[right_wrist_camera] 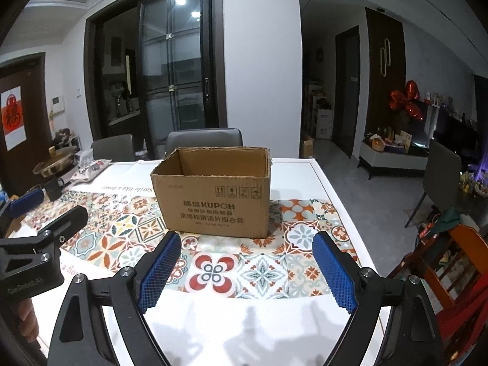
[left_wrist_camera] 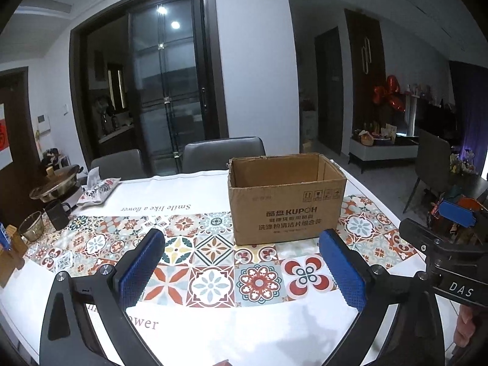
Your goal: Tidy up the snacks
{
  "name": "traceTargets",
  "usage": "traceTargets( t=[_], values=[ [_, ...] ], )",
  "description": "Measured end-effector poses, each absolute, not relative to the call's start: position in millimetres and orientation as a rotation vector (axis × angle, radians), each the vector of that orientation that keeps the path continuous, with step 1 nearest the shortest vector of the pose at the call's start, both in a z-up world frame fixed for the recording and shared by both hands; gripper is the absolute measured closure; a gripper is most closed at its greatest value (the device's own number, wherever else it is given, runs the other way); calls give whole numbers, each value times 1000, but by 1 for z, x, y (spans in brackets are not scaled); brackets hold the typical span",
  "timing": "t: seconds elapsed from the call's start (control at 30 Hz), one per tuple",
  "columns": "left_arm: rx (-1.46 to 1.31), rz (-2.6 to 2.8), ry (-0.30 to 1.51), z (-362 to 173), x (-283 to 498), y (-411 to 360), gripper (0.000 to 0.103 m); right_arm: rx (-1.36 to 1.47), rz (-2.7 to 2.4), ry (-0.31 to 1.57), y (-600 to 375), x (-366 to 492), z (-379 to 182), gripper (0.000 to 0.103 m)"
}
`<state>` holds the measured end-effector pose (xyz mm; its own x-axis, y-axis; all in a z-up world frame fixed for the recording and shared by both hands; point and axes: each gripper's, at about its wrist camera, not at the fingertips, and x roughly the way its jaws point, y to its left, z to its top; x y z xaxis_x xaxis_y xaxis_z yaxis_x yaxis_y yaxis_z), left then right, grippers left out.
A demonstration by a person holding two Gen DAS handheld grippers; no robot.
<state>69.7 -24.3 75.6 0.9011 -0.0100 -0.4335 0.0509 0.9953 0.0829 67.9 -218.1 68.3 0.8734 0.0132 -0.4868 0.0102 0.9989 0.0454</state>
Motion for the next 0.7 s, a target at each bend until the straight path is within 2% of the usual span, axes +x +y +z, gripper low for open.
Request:
traceTargets(
  t=[0.7],
  values=[
    [101,-38,438,75,67,-29,0,40,-19,492,-221,62,68,14]
  ],
)
